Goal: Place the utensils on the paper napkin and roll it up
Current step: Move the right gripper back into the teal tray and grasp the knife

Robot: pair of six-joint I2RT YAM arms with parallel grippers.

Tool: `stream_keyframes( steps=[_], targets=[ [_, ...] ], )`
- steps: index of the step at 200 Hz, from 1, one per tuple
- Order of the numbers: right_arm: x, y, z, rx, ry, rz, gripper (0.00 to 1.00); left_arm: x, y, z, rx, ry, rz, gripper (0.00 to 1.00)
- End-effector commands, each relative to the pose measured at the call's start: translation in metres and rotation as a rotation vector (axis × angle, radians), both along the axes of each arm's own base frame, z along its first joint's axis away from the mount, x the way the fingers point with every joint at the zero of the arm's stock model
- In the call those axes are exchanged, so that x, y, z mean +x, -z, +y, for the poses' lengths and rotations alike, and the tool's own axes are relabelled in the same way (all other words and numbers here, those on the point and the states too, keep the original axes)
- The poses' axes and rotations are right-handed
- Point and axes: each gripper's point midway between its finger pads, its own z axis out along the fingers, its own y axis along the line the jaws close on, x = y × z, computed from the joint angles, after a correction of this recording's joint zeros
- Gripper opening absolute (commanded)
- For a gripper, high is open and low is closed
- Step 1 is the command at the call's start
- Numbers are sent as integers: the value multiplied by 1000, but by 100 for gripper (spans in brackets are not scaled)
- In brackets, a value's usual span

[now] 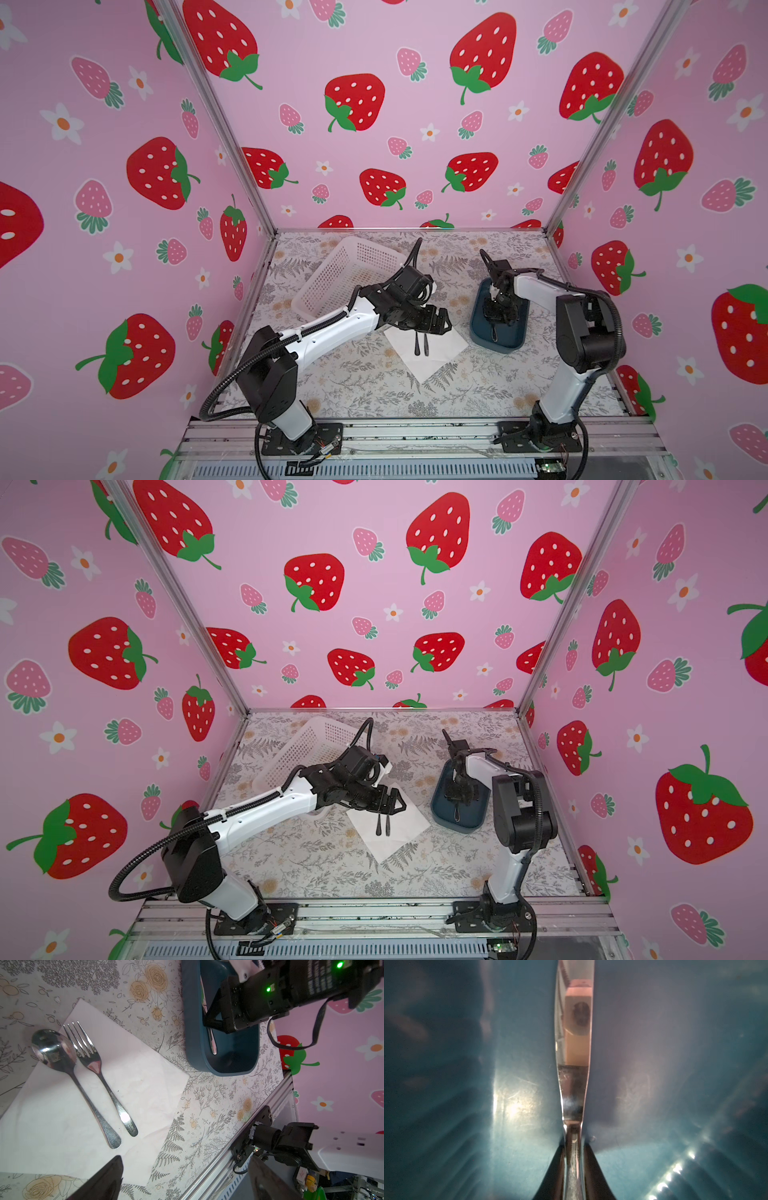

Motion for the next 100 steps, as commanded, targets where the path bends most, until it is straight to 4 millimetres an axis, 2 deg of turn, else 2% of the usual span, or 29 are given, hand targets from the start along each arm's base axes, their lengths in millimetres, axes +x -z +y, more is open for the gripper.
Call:
stream_keyframes(
  steps=[1,52,100],
  targets=[
    [-44,42,-13,-52,-23,199,20,-4,-5,5,-12,16,-3,95],
    [-51,46,-16,-71,-35,209,19,-3,-4,5,-16,12,2,95],
    [-54,59,-19,-76,-3,184,11,-3,-7,6,-21,8,2,95]
  ],
)
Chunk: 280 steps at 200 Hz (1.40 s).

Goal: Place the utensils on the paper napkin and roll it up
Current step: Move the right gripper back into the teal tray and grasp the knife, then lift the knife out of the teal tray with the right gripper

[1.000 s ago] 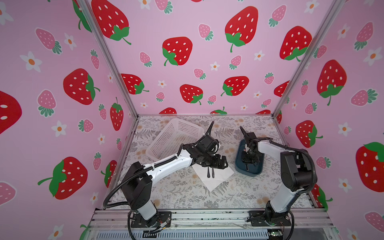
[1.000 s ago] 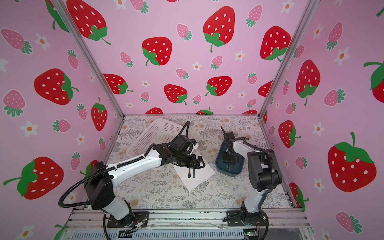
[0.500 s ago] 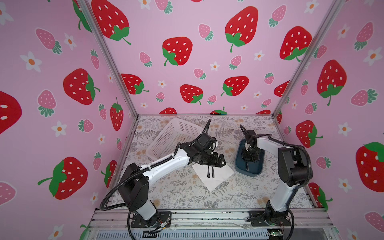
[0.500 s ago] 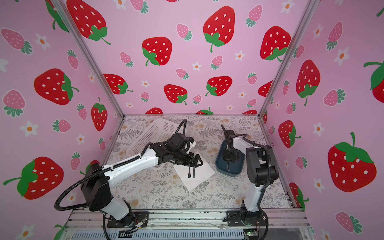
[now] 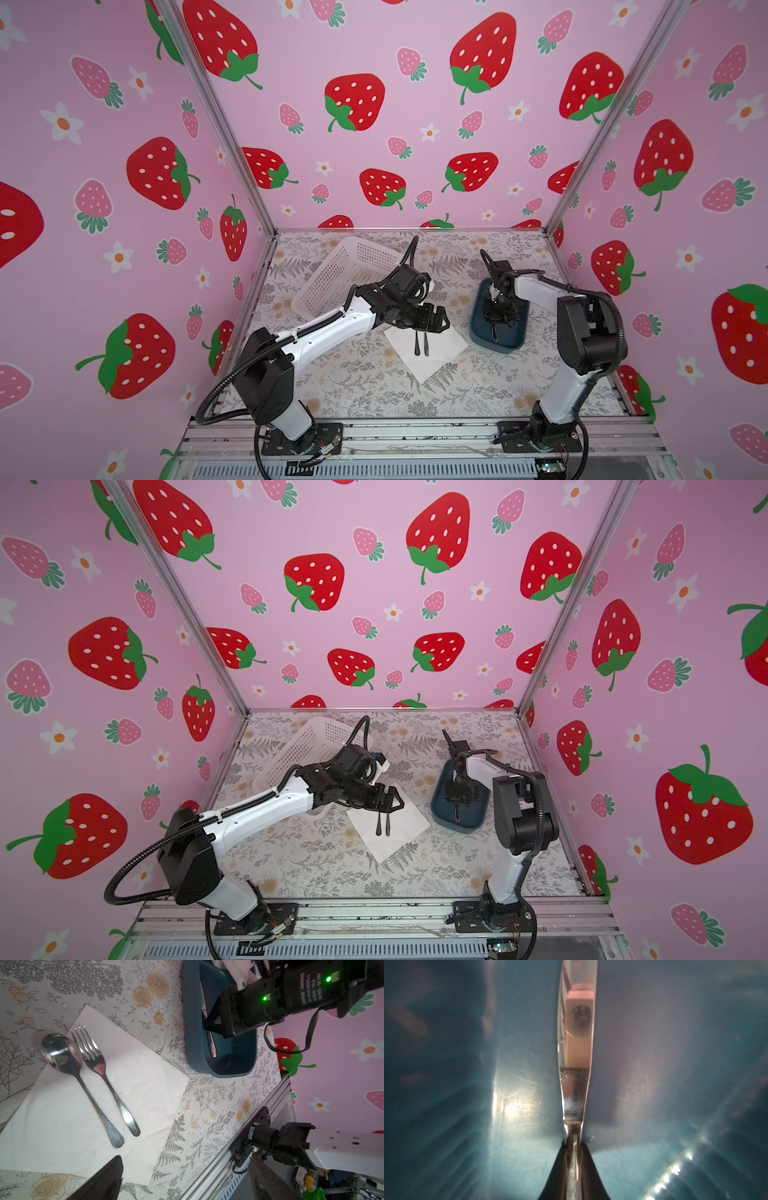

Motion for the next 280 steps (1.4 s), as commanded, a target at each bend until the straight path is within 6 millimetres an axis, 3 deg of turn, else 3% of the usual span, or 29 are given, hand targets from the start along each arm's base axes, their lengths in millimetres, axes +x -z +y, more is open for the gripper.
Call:
stream_keyframes(
  steps=[1,23,55,91,234,280],
  targets=[
    [-48,52,-17,-73,3,189,11,-4,-5,2,-13,9,5,95],
    [-38,38,-17,-80,8,136,9,-5,-6,2,-12,10,5,95],
    [-14,-3,-16,-74,12,29,9,-5,-8,4,-17,0,1,95],
    [-4,-30,-13,-49,19,-34,9,-5,-9,6,-18,-8,0,95],
    [3,-57,-7,4,14,-86,9,-7,-12,5,-33,-8,7,95],
    [9,-79,-1,41,-3,-121,9,-6,-12,3,-37,-3,9,95]
  ],
)
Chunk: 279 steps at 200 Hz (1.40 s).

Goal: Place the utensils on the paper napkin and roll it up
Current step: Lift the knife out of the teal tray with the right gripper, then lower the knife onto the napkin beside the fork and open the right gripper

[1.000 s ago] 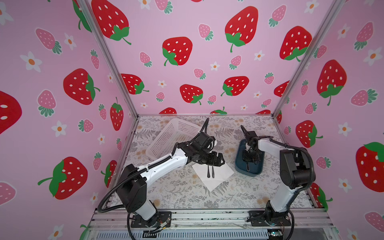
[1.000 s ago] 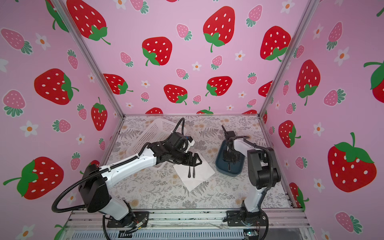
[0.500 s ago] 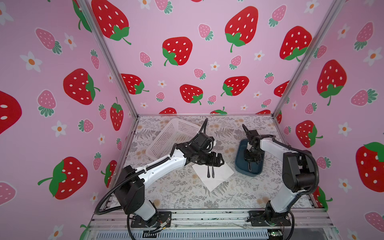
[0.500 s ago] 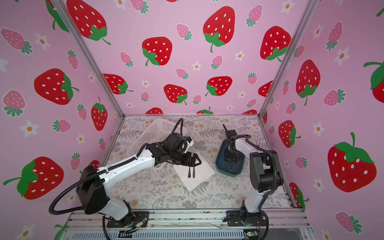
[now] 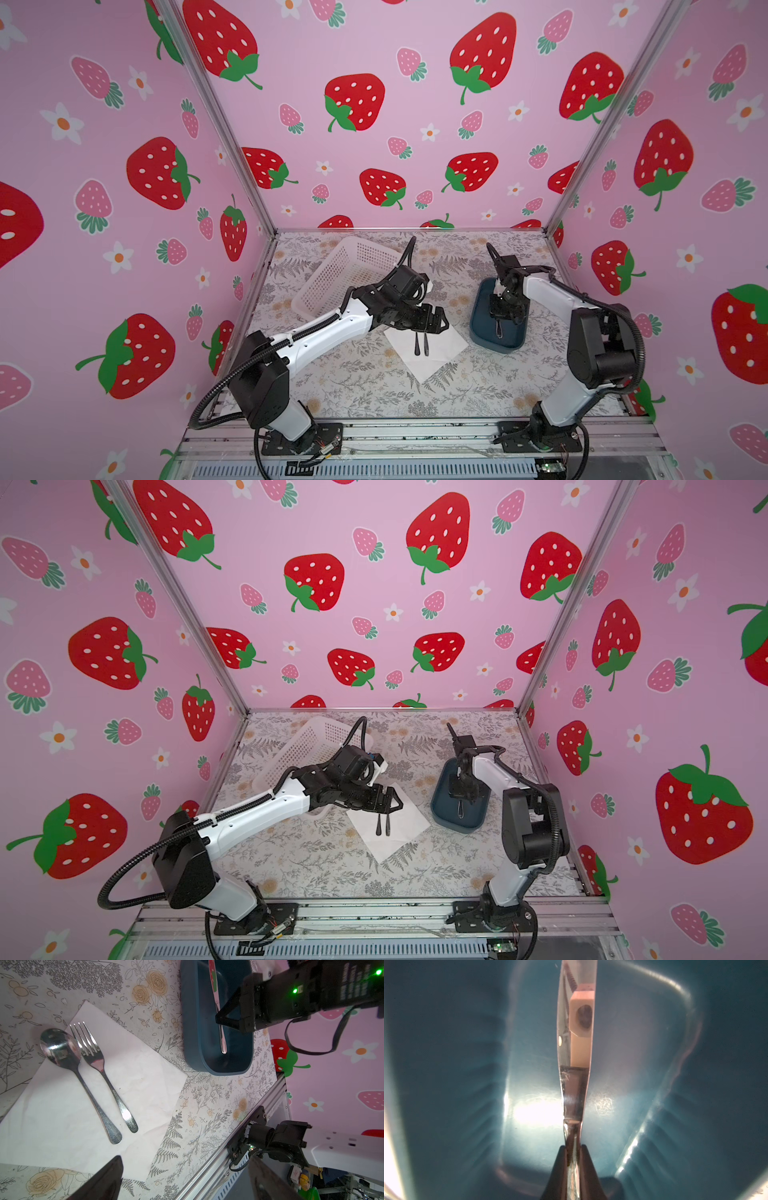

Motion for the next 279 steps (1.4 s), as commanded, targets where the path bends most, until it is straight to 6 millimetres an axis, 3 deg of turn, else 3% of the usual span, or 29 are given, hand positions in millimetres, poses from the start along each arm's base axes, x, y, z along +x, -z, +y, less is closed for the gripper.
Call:
stream_keyframes(
  steps=[1,35,86,153,224,279],
  targets=[
    [2,-27,3,29,-18,-34,9,-2,-8,0,-22,7,0,95],
    [1,-40,10,66,-33,-46,9,-1,-9,-2,-37,3,-1,95],
    [-3,-59,36,129,-67,-72,9,0,-6,0,-25,-9,-4,95],
    [-22,-66,114,190,-171,-83,9,3,-7,8,-18,-41,-32,95],
    [-44,-31,177,242,-213,-22,9,11,-1,39,9,-162,-39,95],
    [-59,8,197,238,-206,46,9,15,2,57,-6,-225,-30,95]
  ],
)
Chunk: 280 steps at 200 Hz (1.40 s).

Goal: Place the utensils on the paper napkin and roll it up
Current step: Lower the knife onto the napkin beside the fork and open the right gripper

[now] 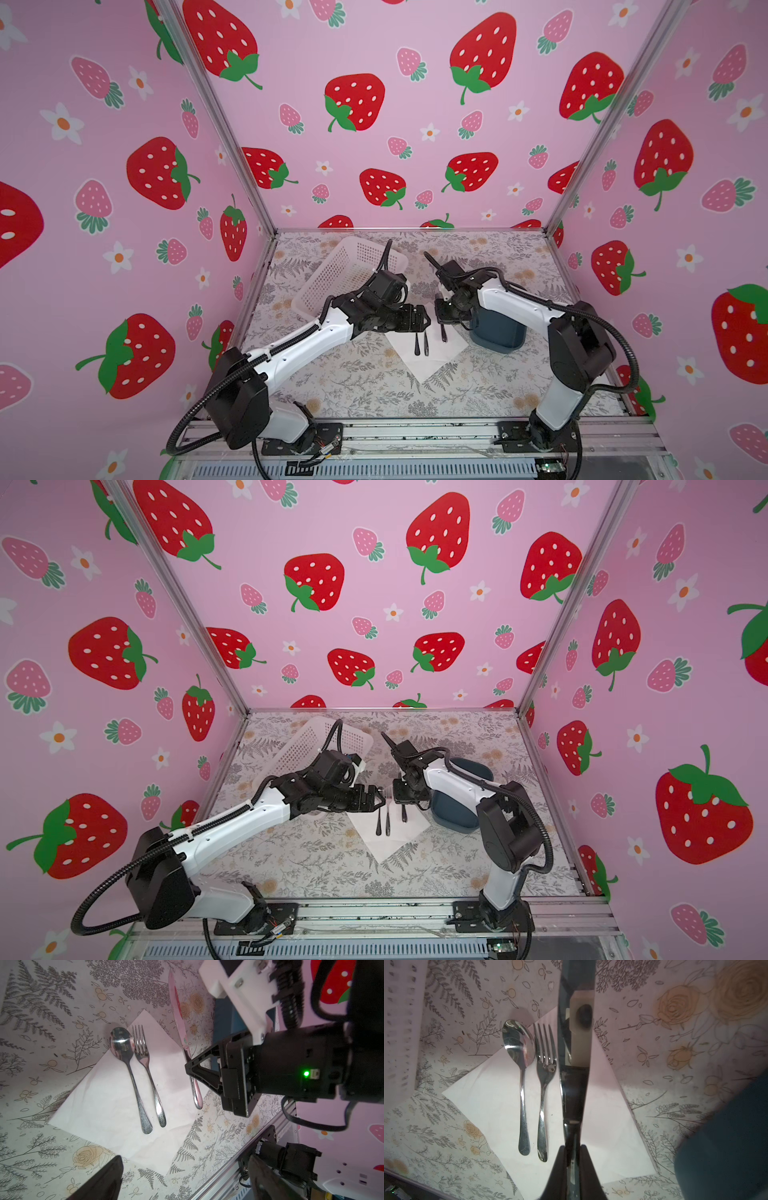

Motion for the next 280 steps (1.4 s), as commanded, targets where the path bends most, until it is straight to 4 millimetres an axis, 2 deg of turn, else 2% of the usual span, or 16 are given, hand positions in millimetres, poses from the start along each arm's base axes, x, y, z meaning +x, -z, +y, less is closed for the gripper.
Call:
stream_keyframes(
  steps=[1,28,81,122,156,280],
  targets=[
    [-7,18,8,1,22,40,9,5,-6,5,-16,-36,-20,95],
    [-9,31,12,-7,31,59,10,6,-6,8,-21,-46,-16,95],
    [-12,44,11,-18,65,77,10,8,-5,7,-29,-48,-5,95],
    [-17,47,11,-11,79,89,10,7,3,7,-17,-47,22,95],
    [-20,49,15,8,72,106,11,8,2,6,-21,-45,21,95],
    [-28,57,11,-33,78,116,16,8,2,2,-30,-24,28,95]
  ],
)
